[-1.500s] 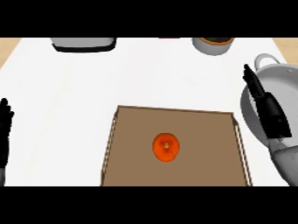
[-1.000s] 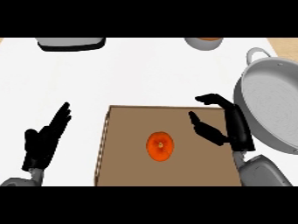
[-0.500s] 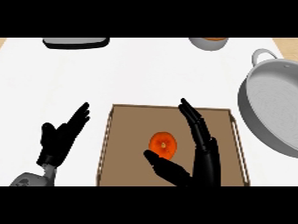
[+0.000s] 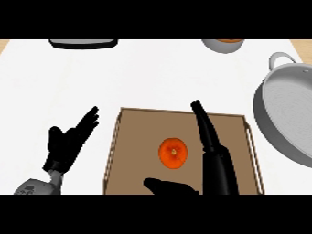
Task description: Pick the squash from the tray and place it in the pot
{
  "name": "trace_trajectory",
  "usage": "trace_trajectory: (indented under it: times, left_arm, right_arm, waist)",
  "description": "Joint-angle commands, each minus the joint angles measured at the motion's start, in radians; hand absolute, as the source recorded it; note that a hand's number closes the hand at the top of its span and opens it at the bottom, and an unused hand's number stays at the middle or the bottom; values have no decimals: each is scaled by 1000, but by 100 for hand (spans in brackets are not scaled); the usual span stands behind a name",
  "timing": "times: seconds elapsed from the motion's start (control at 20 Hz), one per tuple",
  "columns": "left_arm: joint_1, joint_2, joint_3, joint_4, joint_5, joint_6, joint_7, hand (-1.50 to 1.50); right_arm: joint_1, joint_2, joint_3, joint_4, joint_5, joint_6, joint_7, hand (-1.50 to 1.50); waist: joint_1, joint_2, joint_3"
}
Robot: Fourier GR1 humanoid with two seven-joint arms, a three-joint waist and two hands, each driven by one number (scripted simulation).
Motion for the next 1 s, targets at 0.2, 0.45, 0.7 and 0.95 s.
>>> trace_trajectory:
  times: [0.2, 0.45, 0.7, 0.95]
  left_arm:
    - [-6, -16, 4, 47, -11, -43, -36, 0]
    - [7, -46, -4, -8, -47, 1, 12, 0]
    - [18, -45, 41, -24, -60, -34, 13, 0]
    - [10, -89, 61, -6, -108, -52, 23, 0]
  right_arm:
    - [-115, 32, -93, 60, -170, 249, 243, -150]
    - [-111, 34, -87, 244, -239, 269, 150, -150]
    - [28, -63, -116, 213, -247, 273, 17, -150]
    - [101, -39, -98, 162, -159, 219, -33, -150]
  waist:
    - [20, 10, 2]
    - [20, 7, 3]
    - [13, 5, 3]
    - [11, 5, 3]
